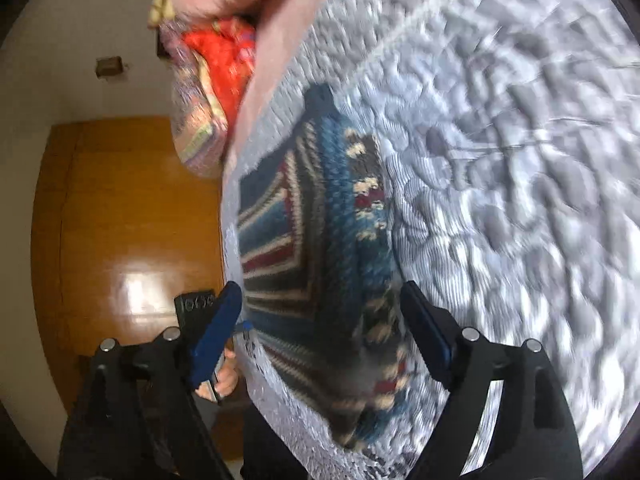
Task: Fold small clothes
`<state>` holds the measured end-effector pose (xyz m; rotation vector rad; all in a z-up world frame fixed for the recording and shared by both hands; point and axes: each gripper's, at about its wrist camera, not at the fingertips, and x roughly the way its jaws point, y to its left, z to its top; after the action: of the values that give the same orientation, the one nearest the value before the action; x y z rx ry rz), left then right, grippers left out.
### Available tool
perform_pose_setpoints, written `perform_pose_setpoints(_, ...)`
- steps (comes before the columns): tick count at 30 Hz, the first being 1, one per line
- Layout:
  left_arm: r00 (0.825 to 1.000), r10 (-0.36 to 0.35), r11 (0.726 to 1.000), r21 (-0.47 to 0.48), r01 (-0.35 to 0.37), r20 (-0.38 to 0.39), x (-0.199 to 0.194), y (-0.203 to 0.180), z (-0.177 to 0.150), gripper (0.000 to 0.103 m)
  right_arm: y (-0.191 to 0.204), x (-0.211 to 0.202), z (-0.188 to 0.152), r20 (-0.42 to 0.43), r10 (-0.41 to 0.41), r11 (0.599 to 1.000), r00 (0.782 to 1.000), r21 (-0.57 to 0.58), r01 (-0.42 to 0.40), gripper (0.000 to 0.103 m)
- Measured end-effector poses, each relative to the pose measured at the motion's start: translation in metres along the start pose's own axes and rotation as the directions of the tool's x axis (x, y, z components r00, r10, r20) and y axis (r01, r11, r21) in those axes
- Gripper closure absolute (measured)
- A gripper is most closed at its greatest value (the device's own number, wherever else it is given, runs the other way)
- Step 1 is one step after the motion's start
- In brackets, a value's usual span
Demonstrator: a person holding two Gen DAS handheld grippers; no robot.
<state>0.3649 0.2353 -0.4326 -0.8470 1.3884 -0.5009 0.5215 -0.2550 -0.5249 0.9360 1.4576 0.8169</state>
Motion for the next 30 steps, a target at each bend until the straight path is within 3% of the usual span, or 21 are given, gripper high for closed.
perform_pose_setpoints(5, 0.996, -0.058, 0.998, 0.023, 0.059, -0.062, 0.021, 0.012, 0.008, 0.021, 0.004, 0.048, 0.027, -0.086, -0.013, 1.000, 0.996, -0.008, 0.012, 0.022)
perform_pose_setpoints(11, 0.984, -0.144, 0.988, 0.032, 0.148, -0.108, 0.042, 0.014, 0.022, 0.021, 0.007, 0.069, 0.042, -0.118, 0.011, 1.000, 0.993, -0.027, -0.015, 0.020)
perform_pose_setpoints(12, 0.983, -0.144, 0.988, 0.036, 0.148, -0.111, 0.041, 0.015, 0.021, 0.020, 0.009, 0.075, 0.044, -0.125, 0.014, 0.999, 0.992, -0.036, -0.018, 0.018)
perform_pose_setpoints(14, 0.982, -0.142, 0.988, 0.048, 0.149, -0.123, 0.077, -0.005, 0.025, 0.019, 0.013, 0.081, 0.047, -0.136, 0.018, 0.998, 0.991, -0.052, -0.026, 0.017)
perform_pose_setpoints(21, 0.980, -0.086, 0.990, 0.094, 0.104, -0.179, 0.109, -0.023, 0.030, 0.019, 0.024, 0.098, 0.057, -0.134, 0.031, 0.997, 0.991, -0.064, -0.040, 0.017)
perform_pose_setpoints(23, 0.981, -0.088, 0.991, 0.080, 0.103, -0.174, 0.110, -0.023, 0.030, 0.020, 0.028, 0.101, 0.056, -0.131, 0.013, 0.997, 0.991, -0.074, -0.023, 0.027)
perform_pose_setpoints(24, 0.981, -0.087, 0.992, 0.076, 0.101, -0.172, 0.110, -0.021, 0.030, 0.020, 0.027, 0.103, 0.054, -0.136, 0.002, 0.997, 0.991, -0.071, -0.012, 0.044)
perform_pose_setpoints(25, 0.982, -0.086, 0.993, 0.066, 0.098, -0.170, 0.110, -0.021, 0.029, 0.021, 0.026, 0.105, 0.053, -0.132, 0.003, 0.998, 0.991, -0.062, -0.012, 0.049)
perform_pose_setpoints(28, 0.981, -0.085, 0.995, 0.028, 0.092, -0.175, 0.111, -0.012, 0.020, 0.037, 0.032, 0.102, 0.048, -0.103, 0.012, 0.998, 0.995, -0.066, -0.019, 0.057)
perform_pose_setpoints(30, 0.981, -0.080, 0.996, 0.033, 0.088, -0.178, 0.108, -0.009, 0.021, 0.041, 0.041, 0.099, 0.043, -0.076, 0.023, 0.997, 0.997, -0.068, -0.028, 0.058)
